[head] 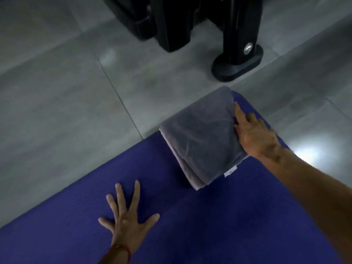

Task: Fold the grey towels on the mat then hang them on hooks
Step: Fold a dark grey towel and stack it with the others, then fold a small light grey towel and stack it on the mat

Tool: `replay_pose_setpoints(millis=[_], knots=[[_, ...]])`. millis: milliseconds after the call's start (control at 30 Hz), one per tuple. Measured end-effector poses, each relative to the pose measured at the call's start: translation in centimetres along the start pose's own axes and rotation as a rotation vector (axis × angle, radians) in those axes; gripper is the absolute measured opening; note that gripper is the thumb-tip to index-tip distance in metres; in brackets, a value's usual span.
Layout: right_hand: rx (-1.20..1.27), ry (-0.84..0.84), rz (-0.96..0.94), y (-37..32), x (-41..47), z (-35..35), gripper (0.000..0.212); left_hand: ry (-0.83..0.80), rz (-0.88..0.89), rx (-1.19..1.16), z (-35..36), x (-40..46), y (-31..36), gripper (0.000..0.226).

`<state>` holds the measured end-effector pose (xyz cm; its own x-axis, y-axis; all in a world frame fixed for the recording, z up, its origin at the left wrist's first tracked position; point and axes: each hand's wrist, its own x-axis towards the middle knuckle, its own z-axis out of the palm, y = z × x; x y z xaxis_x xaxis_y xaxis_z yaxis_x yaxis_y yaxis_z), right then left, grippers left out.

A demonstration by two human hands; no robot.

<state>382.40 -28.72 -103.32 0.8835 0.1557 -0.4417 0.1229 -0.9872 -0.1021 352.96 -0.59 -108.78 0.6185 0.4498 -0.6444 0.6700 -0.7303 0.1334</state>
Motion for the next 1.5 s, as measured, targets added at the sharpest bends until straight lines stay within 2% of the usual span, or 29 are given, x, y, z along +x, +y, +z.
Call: replay_pose_setpoints(millis=[67,133,167,233,267,367,400,467,500,600,667,733,800,867,933,1067,1233,1500], knots=[[-0.107,0.311,-0.054,-1.6,-1.8,-0.7,0.063,0.002,0.01,-0.027,0.0,0.4,0.0,0.11],[0.033,0.644,-0.254,-4.8,-6.0,0.2,0.048,0.004,0.021,-0.053,-0.1,0.4,0.3,0.11],[0.158,0.677,-0.392,-6.9,-8.9,1.5,0.042,0.008,0.03,-0.073,-0.1,0.3,0.3,0.11],[0.267,0.457,-0.635,-11.0,-14.9,5.7,0.04,0.004,0.039,-0.115,-0.4,0.2,0.2,0.111],[0.234,0.308,-0.671,-12.6,-17.7,8.3,0.048,-0.005,0.047,-0.126,-0.8,0.2,0.1,0.113],[0.103,-0.06,-0.59,-16.1,-25.6,15.9,0.088,-0.078,0.085,-0.154,-1.3,0.0,-0.6,0.117],[0.07,-0.124,-0.571,-17.1,-28.0,17.5,0.091,-0.092,0.101,-0.175,-1.5,0.0,-1.0,0.118],[0.006,-0.169,-0.573,-19.3,-32.6,19.9,0.074,-0.109,0.155,-0.226,-2.3,0.2,-1.8,0.114],[0.006,-0.208,-0.586,-20.1,-34.4,20.2,0.074,-0.118,0.184,-0.249,-2.7,-0.2,-2.8,0.109],[0.043,-0.36,-0.529,-22.3,-38.3,22.0,0.099,-0.085,0.215,-0.263,-2.1,-4.3,-9.2,0.1],[0.044,-0.394,-0.544,-23.7,-40.1,22.9,0.109,0.005,0.081,-0.255,0.8,-10.3,-16.3,0.105],[-0.102,-0.437,-0.572,-25.1,-42.9,24.7,0.116,0.026,-0.095,-0.185,5.1,-17.9,-23.9,0.109],[-0.203,-0.457,-0.595,-25.5,-44.6,27.1,0.119,-0.131,-0.19,-0.064,8.9,-24.2,-29.3,0.117],[-0.314,-0.403,-0.614,-25.8,-44.9,27.9,0.124,-0.228,-0.156,0.027,10.9,-26.4,-32.2,0.125],[-0.351,-0.439,-0.591,-26.0,-45.0,27.9,0.132,-0.25,-0.118,0.051,11.1,-26.4,-33.3,0.127],[-0.429,-0.471,-0.559,-26.9,-44.9,27.7,0.132,-0.23,-0.046,-0.034,10.7,-25.5,-33.5,0.126],[-0.467,-0.454,-0.55,-27.0,-44.5,28.5,0.136,-0.151,-0.083,0.056,12.4,-25.3,-32.9,0.133],[-0.549,-0.446,-0.529,-27.2,-44.9,27.9,0.136,-0.167,-0.059,0.03,12.8,-25.2,-32.8,0.135]])
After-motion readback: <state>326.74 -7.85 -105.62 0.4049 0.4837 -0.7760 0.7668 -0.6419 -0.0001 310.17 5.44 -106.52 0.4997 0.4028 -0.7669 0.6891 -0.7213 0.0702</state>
